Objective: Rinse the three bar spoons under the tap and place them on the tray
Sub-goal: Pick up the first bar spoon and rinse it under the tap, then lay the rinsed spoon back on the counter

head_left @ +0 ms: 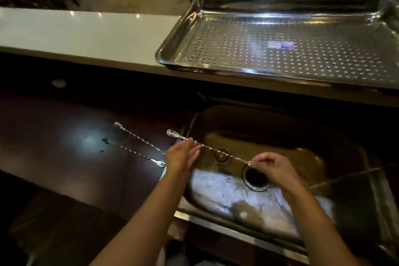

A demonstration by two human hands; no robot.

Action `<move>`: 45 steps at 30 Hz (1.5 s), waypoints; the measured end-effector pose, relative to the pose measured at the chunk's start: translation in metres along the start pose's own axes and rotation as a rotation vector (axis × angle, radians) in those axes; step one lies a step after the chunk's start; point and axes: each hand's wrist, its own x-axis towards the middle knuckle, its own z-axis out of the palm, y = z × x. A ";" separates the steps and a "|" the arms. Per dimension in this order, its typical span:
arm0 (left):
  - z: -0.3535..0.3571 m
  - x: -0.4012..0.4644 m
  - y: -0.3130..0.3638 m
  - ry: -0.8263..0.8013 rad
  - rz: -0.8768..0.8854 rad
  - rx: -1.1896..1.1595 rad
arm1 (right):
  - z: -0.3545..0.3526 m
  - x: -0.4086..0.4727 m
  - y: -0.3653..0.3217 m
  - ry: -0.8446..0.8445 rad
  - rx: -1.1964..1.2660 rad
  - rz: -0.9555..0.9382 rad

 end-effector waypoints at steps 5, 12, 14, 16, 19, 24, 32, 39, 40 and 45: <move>-0.069 0.020 0.028 0.171 0.082 0.021 | 0.074 0.012 -0.002 -0.198 -0.137 0.032; -0.172 0.048 0.070 0.363 0.065 0.098 | 0.191 0.026 0.001 -0.342 -0.305 -0.013; -0.193 0.057 0.080 0.414 0.050 0.106 | 0.219 0.030 0.003 -0.328 -0.393 -0.025; -0.209 0.066 0.088 0.459 0.036 0.122 | 0.241 0.032 0.004 -0.312 -0.490 -0.020; -0.223 0.079 0.097 0.486 0.025 0.161 | 0.264 0.031 0.008 -0.281 -0.603 -0.039; -0.240 0.099 0.100 0.505 -0.042 0.220 | 0.281 0.029 0.017 -0.211 -0.809 -0.147; -0.249 0.114 0.093 0.560 -0.072 0.271 | 0.292 0.030 0.032 -0.169 -0.928 -0.283; -0.244 0.118 0.090 0.621 -0.065 0.365 | 0.293 0.034 0.032 -0.157 -1.000 -0.339; -0.243 0.117 0.090 0.629 -0.060 0.370 | 0.293 0.035 0.031 -0.159 -1.002 -0.336; -0.236 0.111 0.089 0.677 0.114 0.271 | 0.298 0.052 0.017 -0.033 -0.986 -0.477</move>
